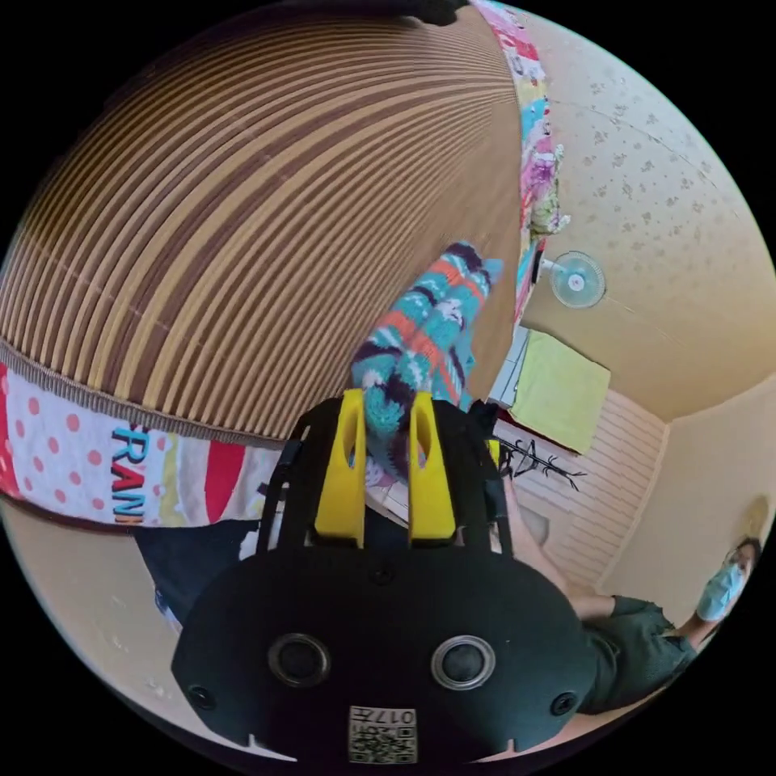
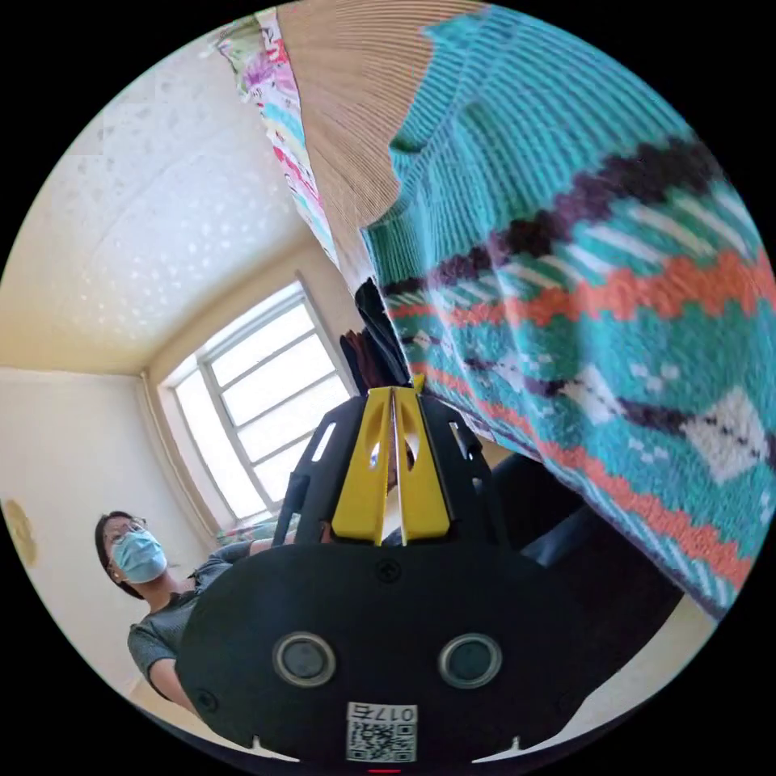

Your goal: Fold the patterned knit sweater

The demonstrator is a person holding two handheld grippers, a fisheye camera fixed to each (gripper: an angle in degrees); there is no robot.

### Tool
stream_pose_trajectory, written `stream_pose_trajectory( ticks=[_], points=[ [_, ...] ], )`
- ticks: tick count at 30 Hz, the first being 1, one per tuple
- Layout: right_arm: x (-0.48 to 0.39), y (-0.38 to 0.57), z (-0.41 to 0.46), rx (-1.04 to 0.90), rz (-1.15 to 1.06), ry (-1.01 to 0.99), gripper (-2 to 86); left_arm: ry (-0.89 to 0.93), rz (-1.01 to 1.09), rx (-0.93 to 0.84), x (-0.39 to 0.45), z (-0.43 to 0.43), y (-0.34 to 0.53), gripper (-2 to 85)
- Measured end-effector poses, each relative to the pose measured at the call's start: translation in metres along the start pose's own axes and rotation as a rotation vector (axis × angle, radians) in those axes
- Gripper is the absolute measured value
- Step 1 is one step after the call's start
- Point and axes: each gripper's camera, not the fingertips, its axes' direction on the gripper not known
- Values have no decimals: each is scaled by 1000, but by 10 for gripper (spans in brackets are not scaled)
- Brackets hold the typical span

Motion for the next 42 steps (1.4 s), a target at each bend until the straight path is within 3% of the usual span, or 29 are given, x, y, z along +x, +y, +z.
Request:
stream_pose_trajectory(
  ticks=[4, 7, 8, 12, 14, 16, 18, 23, 26, 27, 30, 32, 37, 42],
  points=[
    [-93, -40, 51, -119, -136, 331, 48, 128, 248, -40, 50, 21, 28, 73],
    [-154, -57, 92, -155, -240, 505, 240, 44, 392, -80, 99, 45, 51, 72],
    [-171, -64, 116, -233, -252, 611, 256, 19, 442, -98, 117, 57, 59, 72],
    [-180, -73, 190, -474, -233, 1118, 201, -68, 622, -166, 170, 97, 83, 69],
    [-173, -61, 222, -590, -334, 1508, 105, -231, 726, -184, 198, 118, 100, 73],
    [-172, -50, 220, -618, -395, 1566, 85, -329, 806, -210, 211, 131, 113, 81],
    [-182, -39, 192, -585, -446, 1440, 78, -329, 868, -226, 219, 137, 127, 91],
    [-187, 22, -2, -327, -602, 826, 75, 4, 838, -213, 217, 126, 141, 98],
    [-141, 65, -116, -193, -633, 605, 80, 1, 757, -235, 201, 146, 131, 101],
    [-125, 70, -136, -170, -601, 577, 84, -13, 739, -242, 197, 152, 127, 106],
    [-21, 79, -221, -88, -200, 603, 129, -87, 636, -317, 176, 195, 107, 131],
    [47, 99, -270, 14, 53, 624, 209, -147, 525, -382, 155, 234, 86, 156],
    [88, 127, -314, 248, -20, 287, 254, -175, 321, -415, 128, 288, 39, 207],
    [111, 111, -315, 262, -94, 192, 281, -143, 238, -351, 119, 317, -5, 228]
  ],
)
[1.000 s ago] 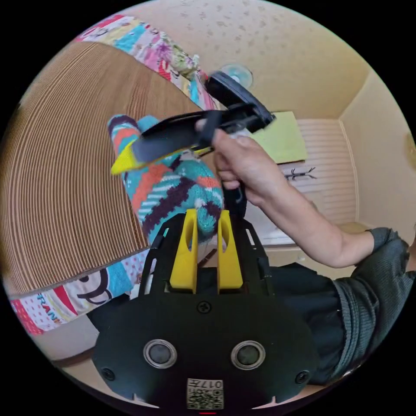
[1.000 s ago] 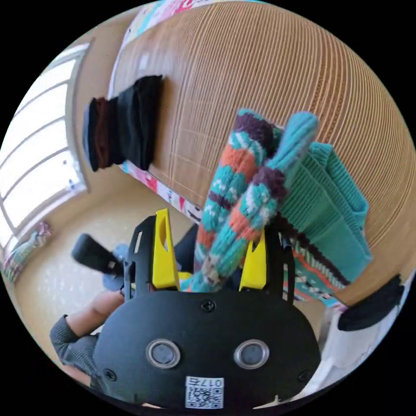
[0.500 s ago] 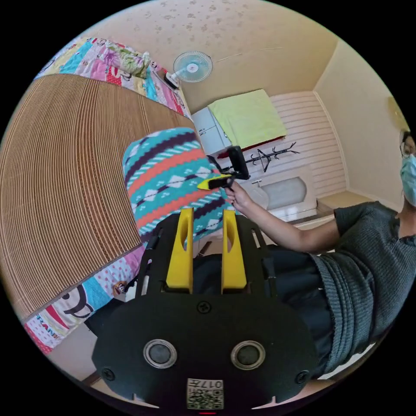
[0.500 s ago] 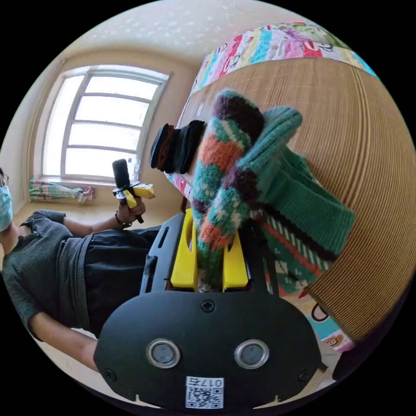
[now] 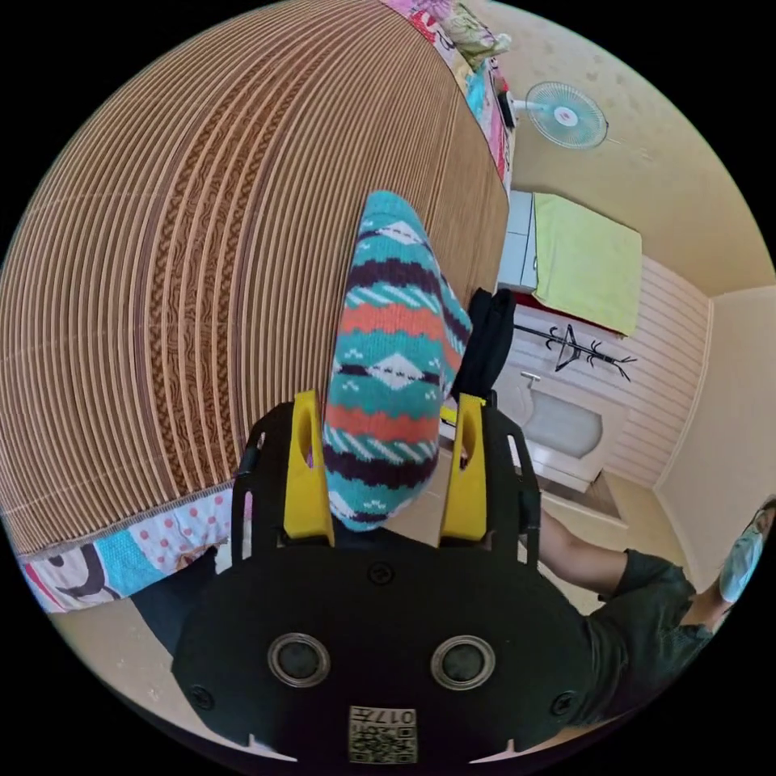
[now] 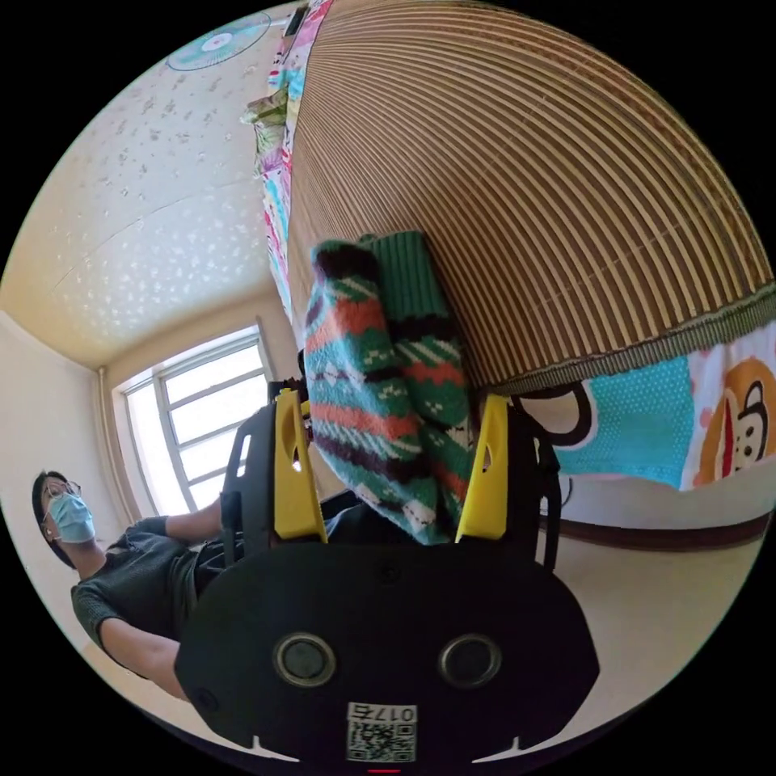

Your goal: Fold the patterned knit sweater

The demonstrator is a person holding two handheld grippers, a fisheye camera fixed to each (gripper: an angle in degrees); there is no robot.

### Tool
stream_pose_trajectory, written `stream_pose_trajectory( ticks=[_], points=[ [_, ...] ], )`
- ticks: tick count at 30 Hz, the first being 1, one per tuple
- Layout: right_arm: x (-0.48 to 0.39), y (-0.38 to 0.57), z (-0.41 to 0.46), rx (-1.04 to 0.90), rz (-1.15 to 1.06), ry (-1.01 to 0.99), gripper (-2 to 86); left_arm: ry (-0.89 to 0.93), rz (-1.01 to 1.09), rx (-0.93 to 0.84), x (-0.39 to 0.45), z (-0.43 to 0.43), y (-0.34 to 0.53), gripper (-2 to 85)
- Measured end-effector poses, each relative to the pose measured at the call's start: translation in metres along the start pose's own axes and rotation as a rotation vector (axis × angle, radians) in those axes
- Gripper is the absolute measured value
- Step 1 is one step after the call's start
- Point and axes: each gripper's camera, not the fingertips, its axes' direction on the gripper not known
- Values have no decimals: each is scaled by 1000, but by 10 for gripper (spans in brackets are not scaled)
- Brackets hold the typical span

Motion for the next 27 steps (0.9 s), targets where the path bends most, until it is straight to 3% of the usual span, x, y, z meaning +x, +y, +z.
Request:
stream_pose_trajectory(
  ticks=[3, 7, 13, 20, 27],
  points=[
    [16, -14, 3, -39, 0, -10, 281, 37, -42, -74, -10, 24, -26, 251],
    [27, -26, -12, -123, -59, -52, 288, 205, -54, -299, -9, 81, -37, 251],
    [36, -26, -15, -133, -88, -98, 286, 175, -38, -268, 26, 71, -25, 220],
    [53, -14, 12, 13, 28, -142, 230, 153, -23, -348, 70, 48, 0, 192],
    [34, -32, 81, -185, 23, -330, 198, 225, -44, -318, 77, -57, 31, 189]
  ],
)
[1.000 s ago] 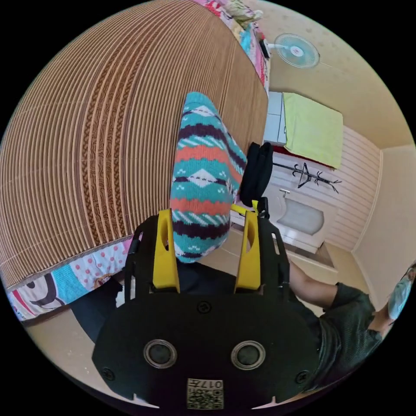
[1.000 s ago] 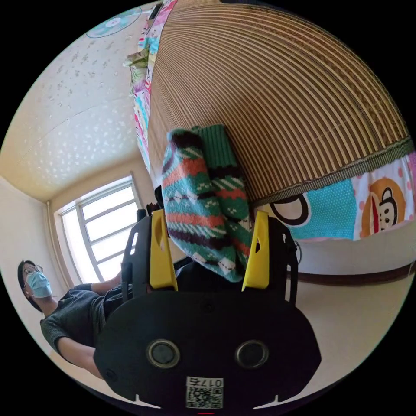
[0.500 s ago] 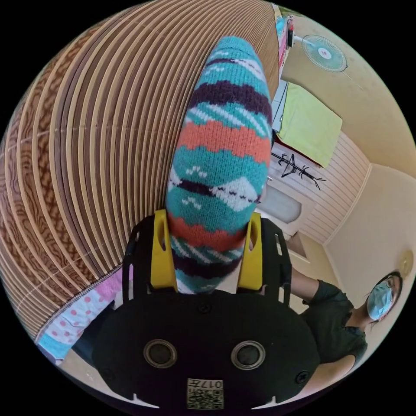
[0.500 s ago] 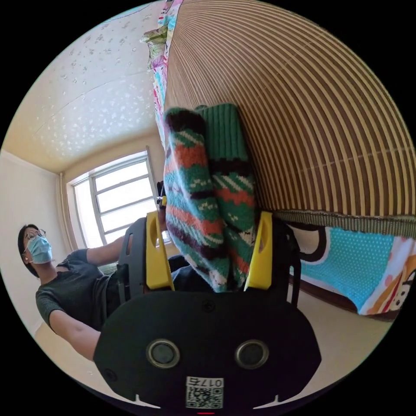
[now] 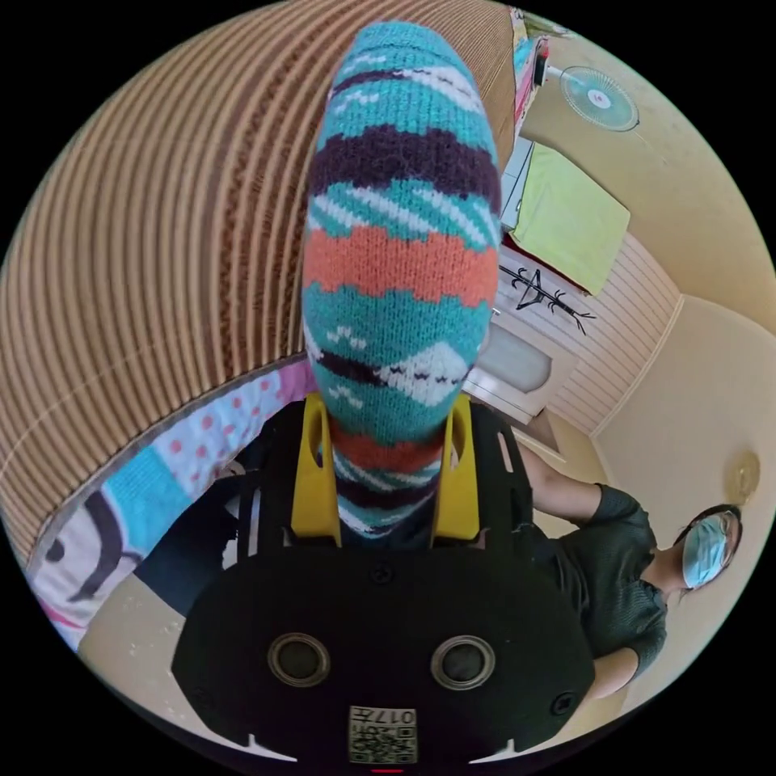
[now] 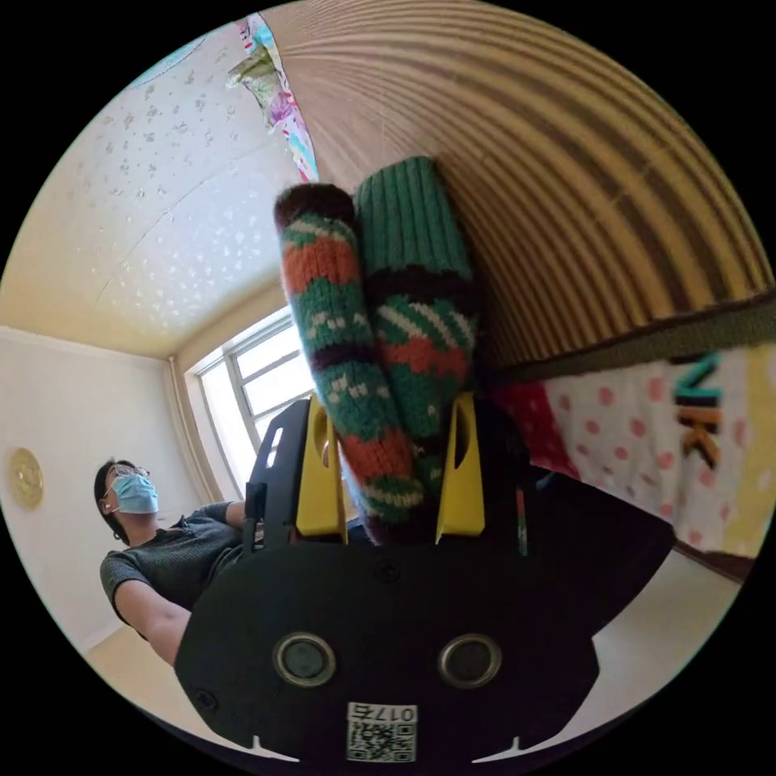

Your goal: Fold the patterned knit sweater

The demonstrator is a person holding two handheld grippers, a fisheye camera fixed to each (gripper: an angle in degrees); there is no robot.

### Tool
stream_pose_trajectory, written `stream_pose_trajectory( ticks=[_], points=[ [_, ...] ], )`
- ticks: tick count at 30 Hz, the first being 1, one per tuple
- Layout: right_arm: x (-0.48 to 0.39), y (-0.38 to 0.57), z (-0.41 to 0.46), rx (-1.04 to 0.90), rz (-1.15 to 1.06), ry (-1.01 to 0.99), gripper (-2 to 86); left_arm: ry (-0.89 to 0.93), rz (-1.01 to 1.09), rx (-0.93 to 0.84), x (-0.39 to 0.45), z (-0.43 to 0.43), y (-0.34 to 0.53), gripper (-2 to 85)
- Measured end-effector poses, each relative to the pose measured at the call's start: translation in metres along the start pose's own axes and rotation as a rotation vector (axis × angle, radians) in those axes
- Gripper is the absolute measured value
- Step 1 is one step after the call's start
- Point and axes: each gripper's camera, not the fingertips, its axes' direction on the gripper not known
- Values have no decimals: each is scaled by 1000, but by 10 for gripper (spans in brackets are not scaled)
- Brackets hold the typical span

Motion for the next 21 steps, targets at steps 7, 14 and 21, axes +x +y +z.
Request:
stream_pose_trajectory(
  ticks=[7, 14, 21],
  points=[
    [-58, -73, 147, -159, -140, 35, 189, -46, 33, 215, 69, -164, 106, 186],
    [-160, -152, 345, -396, -343, -9, 187, -192, 127, 349, 190, -363, 229, 187],
    [-188, -214, 456, -400, -172, 301, 159, -464, -178, 725, 235, -502, 331, 185]
  ],
)
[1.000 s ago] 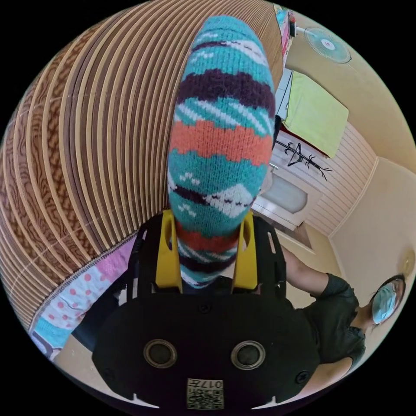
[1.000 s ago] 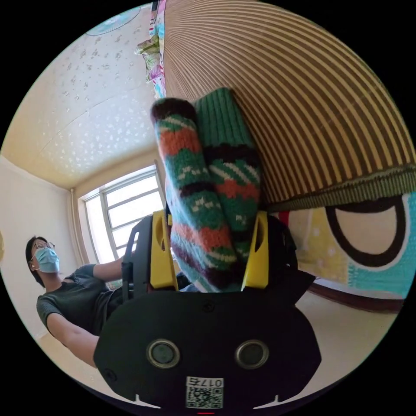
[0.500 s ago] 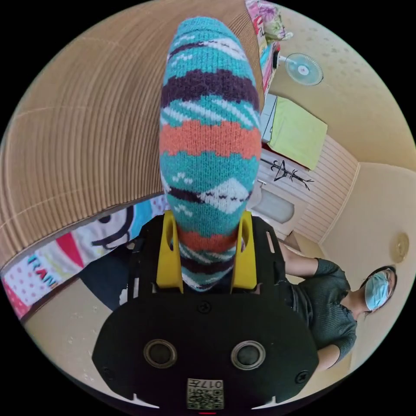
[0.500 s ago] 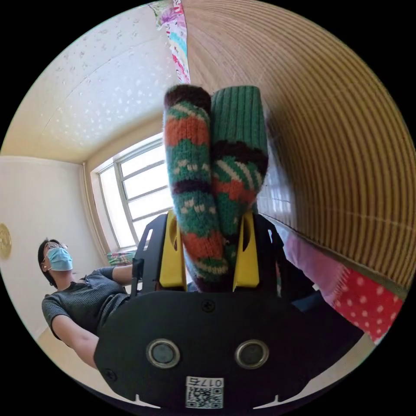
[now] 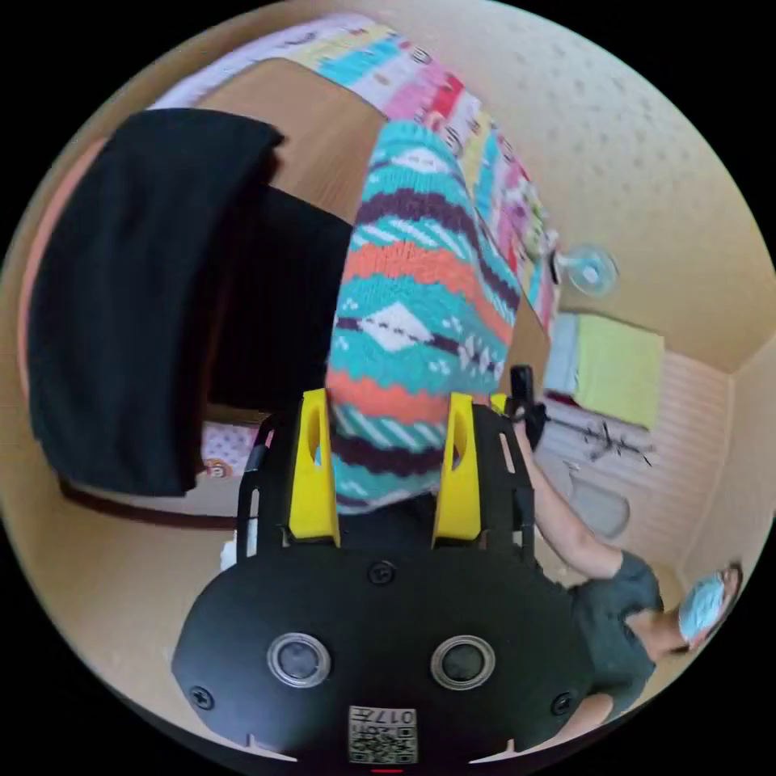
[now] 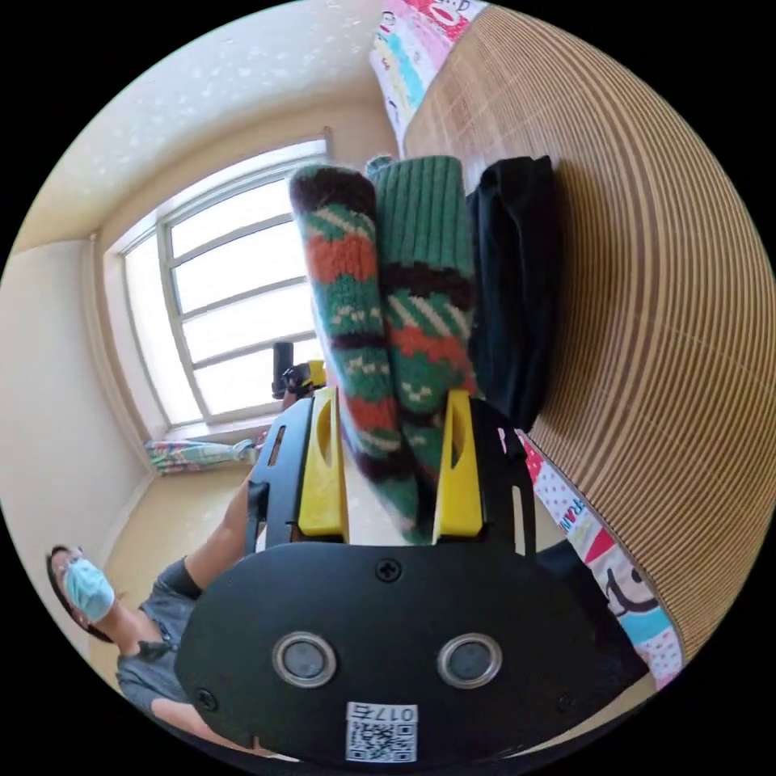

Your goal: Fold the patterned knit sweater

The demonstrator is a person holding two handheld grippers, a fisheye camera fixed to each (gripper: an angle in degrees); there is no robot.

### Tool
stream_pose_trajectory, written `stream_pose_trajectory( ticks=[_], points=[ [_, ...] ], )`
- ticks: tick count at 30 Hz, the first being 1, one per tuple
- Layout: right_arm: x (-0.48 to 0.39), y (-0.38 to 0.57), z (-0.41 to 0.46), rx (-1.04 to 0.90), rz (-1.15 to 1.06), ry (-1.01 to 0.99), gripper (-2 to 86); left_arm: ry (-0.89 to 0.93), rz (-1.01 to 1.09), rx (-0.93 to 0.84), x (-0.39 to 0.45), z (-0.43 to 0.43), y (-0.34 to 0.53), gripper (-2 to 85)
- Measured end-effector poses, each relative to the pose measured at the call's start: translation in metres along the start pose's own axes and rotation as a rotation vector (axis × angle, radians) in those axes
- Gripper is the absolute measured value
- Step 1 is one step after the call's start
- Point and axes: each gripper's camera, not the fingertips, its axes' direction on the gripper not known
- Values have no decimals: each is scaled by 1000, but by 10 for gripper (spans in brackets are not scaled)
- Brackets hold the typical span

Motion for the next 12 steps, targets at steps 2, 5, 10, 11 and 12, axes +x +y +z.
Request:
stream_pose_trajectory(
  ticks=[2, 5, 10, 11, 12],
  points=[
    [26, -3, -9, -34, 87, 85, 112, -41, -117, 116, -30, -7, 31, 163],
    [84, 27, -44, -83, 127, 83, 44, -38, -203, 75, -64, 53, 92, 142],
    [207, 173, -138, -59, 457, 97, 14, 108, -456, -222, -108, 213, 243, 122],
    [231, 227, -164, 1, 588, 70, 11, 165, -565, -253, -114, 244, 291, 116],
    [239, 255, -176, 44, 651, 51, 9, 191, -631, -255, -115, 256, 316, 113]
  ],
)
